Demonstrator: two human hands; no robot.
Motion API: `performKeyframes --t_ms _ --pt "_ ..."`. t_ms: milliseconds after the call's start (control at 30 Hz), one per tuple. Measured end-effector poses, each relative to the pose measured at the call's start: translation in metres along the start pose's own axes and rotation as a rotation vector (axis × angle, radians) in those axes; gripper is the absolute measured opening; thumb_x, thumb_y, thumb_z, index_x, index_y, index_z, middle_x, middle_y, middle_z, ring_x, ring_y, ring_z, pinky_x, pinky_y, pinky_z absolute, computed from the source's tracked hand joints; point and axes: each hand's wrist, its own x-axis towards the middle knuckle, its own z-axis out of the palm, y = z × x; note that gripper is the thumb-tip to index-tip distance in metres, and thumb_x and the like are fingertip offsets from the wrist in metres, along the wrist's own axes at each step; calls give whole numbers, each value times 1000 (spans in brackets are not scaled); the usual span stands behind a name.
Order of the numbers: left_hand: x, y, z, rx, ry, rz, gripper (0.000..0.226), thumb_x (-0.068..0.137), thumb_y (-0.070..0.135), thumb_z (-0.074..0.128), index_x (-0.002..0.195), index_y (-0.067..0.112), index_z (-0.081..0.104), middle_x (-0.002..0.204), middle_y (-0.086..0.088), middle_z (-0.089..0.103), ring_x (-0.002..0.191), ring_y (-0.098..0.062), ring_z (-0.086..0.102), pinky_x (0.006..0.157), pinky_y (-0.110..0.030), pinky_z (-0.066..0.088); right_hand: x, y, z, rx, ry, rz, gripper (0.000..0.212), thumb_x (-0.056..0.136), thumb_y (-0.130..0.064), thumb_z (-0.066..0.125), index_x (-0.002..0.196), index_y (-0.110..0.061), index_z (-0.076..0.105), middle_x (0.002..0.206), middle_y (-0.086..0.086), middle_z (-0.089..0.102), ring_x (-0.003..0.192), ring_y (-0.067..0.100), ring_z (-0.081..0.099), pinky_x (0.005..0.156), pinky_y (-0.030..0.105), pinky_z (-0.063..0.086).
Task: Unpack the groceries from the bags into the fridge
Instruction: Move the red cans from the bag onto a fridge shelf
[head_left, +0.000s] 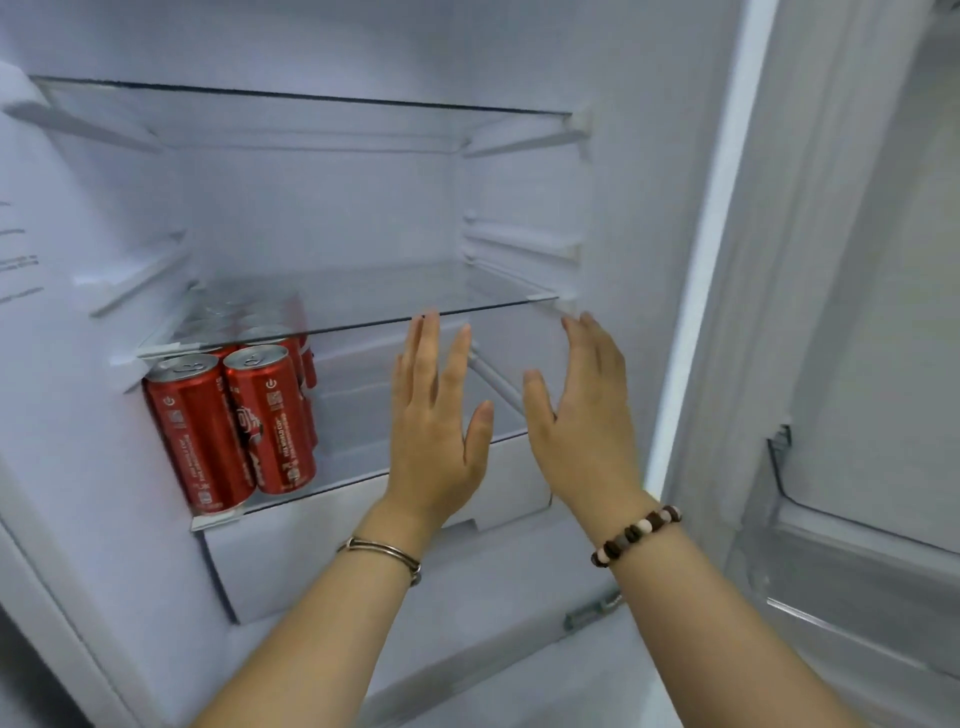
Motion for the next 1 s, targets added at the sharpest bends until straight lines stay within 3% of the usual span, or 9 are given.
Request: performKeyframes --t_ms 133,267,467,800,1000 --pt "19 42 7 -118 33 58 55 100 39 27 145 8 20 154 -20 13 146 -31 7 118 -45 13 -4 -9 -58 -138 88 -50 63 91 -45 30 144 -12 31 152 8 26 141 21 19 114 31 17" --pt "32 90 10 -223 42 86 55 99 39 27 145 9 20 155 -16 11 146 -30 7 118 -47 14 -17 -18 -115 -125 173 -61 62 90 -44 30 142 -11 34 150 8 29 140 18 23 114 30 20" --pt "31 178 14 -368 15 164 57 99 40 25 144 5 21 154 -20 14 145 -32 12 116 -49 17 -46 -9 -199 -283 283 -83 57 92 -36 34 138 -2 40 143 17 39 135 28 33 111 46 30" --pt "-22 393 40 -646 -128 305 50 95 27 37 141 8 30 150 -17 29 144 -28 19 111 -55 26 -162 56 -383 -591 355 130 57 92 -37 35 136 -1 43 142 18 41 135 31 33 111 46 30" --pt "-80 551 54 -867 -284 385 51 98 39 30 141 11 30 153 -14 24 145 -27 15 112 -55 23 -271 79 -510 -809 441 354 59 92 -41 31 138 -6 39 146 14 37 138 25 29 115 41 25"
